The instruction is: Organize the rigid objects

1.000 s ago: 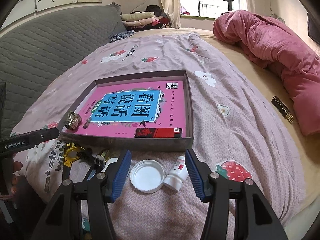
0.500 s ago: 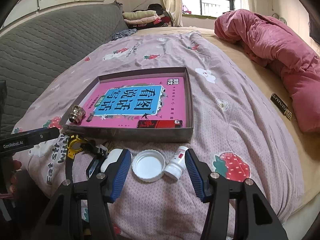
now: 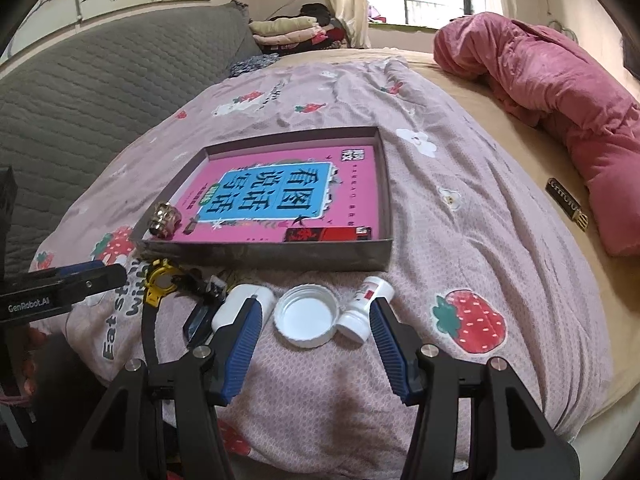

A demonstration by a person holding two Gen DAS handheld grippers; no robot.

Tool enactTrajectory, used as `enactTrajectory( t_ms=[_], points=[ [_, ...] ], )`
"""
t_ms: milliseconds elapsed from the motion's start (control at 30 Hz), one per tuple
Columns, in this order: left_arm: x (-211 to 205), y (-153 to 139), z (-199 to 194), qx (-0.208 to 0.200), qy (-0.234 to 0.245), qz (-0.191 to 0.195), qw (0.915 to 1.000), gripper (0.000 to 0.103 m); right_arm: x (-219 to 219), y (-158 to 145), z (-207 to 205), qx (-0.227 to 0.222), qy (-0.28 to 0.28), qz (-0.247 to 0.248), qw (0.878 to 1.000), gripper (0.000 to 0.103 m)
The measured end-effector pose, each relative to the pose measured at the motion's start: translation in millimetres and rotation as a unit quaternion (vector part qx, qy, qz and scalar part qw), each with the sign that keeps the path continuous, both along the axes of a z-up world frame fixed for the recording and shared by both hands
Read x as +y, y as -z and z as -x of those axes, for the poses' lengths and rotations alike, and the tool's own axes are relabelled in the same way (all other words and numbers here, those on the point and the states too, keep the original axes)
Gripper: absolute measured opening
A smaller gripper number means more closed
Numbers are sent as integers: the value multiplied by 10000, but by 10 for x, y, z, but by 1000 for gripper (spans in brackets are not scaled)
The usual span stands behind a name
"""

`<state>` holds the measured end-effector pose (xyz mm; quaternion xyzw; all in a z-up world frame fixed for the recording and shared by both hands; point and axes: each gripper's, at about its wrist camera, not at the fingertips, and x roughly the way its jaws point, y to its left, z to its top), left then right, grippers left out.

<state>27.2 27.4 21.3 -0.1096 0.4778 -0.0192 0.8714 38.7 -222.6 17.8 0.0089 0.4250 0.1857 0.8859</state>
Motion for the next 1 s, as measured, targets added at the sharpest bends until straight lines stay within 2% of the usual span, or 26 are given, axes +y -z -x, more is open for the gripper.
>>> enactTrajectory(
  t_ms=[367,733,1000],
  points=[
    [-10,32,7,57,0,-16,10000,65,108,77,23,193,-284,-2,9994,56],
    [-6,149,-12,208,-19,-123,9997,65,124,278,-16,707,-385,-143,9967,56],
    [-43,293,-33,377,27,-437,9983,65,88,383,-37,947,-325,-157,9949,56]
  ],
)
